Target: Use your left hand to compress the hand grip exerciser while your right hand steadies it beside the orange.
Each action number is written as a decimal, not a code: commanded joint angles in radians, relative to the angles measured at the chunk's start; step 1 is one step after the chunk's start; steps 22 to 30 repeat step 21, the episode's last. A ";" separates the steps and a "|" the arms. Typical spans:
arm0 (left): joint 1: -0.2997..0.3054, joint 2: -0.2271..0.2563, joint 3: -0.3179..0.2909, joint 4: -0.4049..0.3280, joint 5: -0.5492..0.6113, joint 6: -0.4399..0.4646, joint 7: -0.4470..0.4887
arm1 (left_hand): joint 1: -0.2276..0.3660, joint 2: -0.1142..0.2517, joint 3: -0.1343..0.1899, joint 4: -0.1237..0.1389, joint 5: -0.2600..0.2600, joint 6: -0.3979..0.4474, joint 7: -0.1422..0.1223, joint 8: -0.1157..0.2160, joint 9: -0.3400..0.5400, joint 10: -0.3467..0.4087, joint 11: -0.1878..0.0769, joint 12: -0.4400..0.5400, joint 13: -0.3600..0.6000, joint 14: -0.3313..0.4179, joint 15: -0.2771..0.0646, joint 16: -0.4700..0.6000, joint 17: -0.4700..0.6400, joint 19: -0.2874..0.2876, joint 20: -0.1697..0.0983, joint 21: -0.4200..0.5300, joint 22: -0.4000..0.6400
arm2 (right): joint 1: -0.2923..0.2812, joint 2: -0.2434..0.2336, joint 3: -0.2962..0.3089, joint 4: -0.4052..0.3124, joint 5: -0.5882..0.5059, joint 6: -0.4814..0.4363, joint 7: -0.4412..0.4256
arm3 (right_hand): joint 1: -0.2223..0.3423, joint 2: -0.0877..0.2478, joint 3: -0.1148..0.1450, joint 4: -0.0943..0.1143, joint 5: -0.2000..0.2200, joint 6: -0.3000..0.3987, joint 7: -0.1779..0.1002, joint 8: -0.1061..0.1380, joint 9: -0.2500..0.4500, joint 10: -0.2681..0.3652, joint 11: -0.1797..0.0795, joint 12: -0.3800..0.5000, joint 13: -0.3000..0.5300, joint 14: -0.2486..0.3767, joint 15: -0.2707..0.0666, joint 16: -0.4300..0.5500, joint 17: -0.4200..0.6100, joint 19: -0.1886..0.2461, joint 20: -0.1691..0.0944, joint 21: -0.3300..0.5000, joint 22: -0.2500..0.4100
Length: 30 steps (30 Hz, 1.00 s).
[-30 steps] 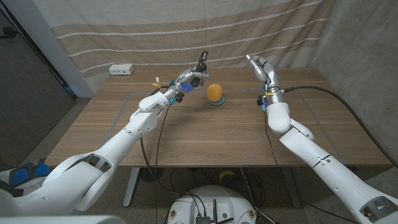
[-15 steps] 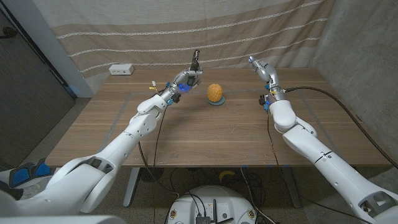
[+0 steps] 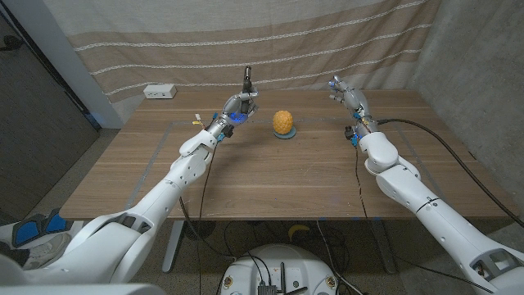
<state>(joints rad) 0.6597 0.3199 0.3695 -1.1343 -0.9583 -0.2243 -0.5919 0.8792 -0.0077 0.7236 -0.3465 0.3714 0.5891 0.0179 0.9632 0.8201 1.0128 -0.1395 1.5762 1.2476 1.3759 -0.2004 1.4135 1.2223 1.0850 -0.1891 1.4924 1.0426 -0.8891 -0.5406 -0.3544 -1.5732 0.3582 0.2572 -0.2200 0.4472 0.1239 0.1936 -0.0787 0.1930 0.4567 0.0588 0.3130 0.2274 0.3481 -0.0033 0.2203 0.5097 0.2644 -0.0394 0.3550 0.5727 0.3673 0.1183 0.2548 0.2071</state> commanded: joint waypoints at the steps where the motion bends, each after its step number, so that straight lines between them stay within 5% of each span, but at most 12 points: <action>1: 0.055 -0.001 -0.028 -0.063 -0.007 0.001 0.103 | 0.025 0.206 0.378 0.355 0.006 -0.001 -0.002 0.010 -0.006 0.022 -0.013 0.007 0.001 0.001 -0.007 0.010 0.002 0.001 -0.027 -0.006 0.009 | 0.000 0.015 0.040 0.087 0.214 0.070 0.145 | -0.016 0.000 -0.002 -0.003 0.006 0.001 0.007 -0.002 0.003 0.006 0.011 -0.004 0.000 -0.007 0.002 0.004 0.004 -0.004 -0.001 0.000 0.004; 9: 0.093 0.007 -0.031 -0.117 0.009 -0.013 0.181 | 0.020 0.204 0.372 0.354 0.013 -0.005 -0.002 0.024 -0.013 0.019 -0.012 0.006 0.001 -0.004 -0.008 0.015 0.003 -0.002 -0.026 -0.014 0.013 | -0.015 0.004 0.065 0.101 0.305 0.078 0.210 | -0.022 0.002 -0.001 -0.004 0.006 0.003 0.009 -0.004 0.002 0.007 0.012 -0.003 -0.002 -0.006 0.007 0.005 0.007 -0.008 0.008 0.000 0.005; 19: 0.156 0.027 -0.039 -0.184 0.018 -0.019 0.273 | 0.013 0.199 0.366 0.349 0.018 -0.010 -0.001 0.035 -0.019 0.017 -0.014 0.006 0.001 -0.009 -0.007 0.017 0.003 -0.009 -0.028 -0.027 -0.001 | -0.025 0.047 0.120 0.169 0.459 0.148 0.324 | -0.027 0.006 0.002 -0.008 0.008 0.030 0.016 0.003 0.004 0.027 0.016 0.005 -0.006 0.001 0.011 0.008 0.010 -0.020 0.007 -0.002 0.007; 30: 0.166 0.032 -0.041 -0.195 0.021 -0.025 0.284 | 0.012 0.199 0.367 0.348 0.019 -0.010 -0.001 0.036 -0.020 0.017 -0.014 0.006 0.001 -0.010 -0.008 0.017 0.003 -0.008 -0.026 -0.026 -0.002 | -0.031 0.051 0.129 0.169 0.472 0.155 0.326 | -0.028 0.006 0.002 -0.008 0.008 0.032 0.016 0.004 0.004 0.028 0.016 0.005 -0.006 -0.001 0.013 0.008 0.011 -0.022 0.006 -0.002 0.007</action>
